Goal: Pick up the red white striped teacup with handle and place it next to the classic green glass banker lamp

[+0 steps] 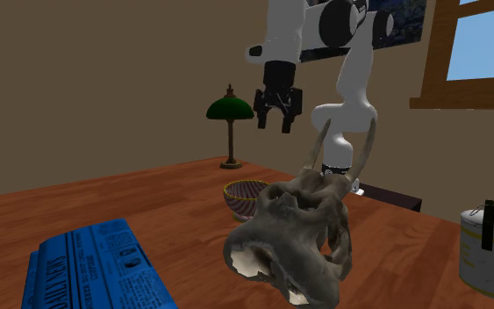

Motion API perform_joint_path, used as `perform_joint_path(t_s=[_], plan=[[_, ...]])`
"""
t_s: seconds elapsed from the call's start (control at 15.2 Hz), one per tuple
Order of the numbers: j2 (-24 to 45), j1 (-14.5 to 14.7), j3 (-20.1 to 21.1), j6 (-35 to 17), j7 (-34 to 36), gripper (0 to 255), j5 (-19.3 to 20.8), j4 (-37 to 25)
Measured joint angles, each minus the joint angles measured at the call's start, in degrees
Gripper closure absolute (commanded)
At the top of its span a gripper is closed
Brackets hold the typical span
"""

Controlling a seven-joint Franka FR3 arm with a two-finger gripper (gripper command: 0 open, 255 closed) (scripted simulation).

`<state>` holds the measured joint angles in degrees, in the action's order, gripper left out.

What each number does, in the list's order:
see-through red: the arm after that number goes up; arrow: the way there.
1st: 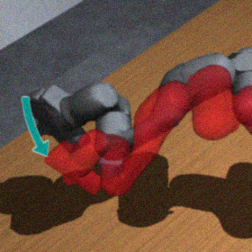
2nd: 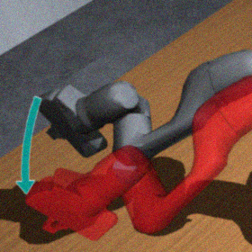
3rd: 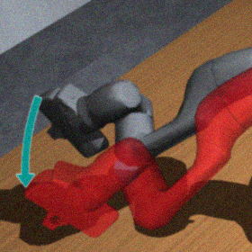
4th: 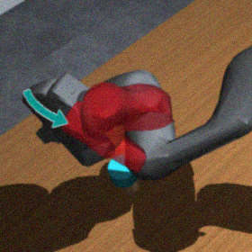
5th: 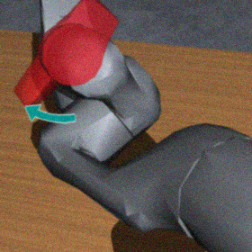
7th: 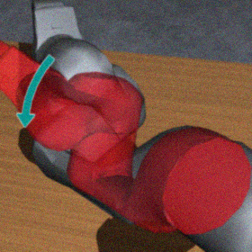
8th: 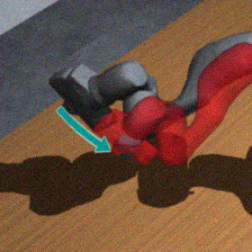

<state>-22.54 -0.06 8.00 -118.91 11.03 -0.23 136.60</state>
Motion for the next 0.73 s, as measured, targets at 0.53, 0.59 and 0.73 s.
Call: perform_joint_path(t_s=[0.53,0.59,0.73], plan=[[15.8,-0.23,2.5,-10.34,3.95,0,3.45,-2.22],[17.97,-0.25,2.69,-11.33,4.54,0,4.11,-3.02],[22.21,-0.13,3.04,-13.33,5.88,0,5.49,-4.4]])
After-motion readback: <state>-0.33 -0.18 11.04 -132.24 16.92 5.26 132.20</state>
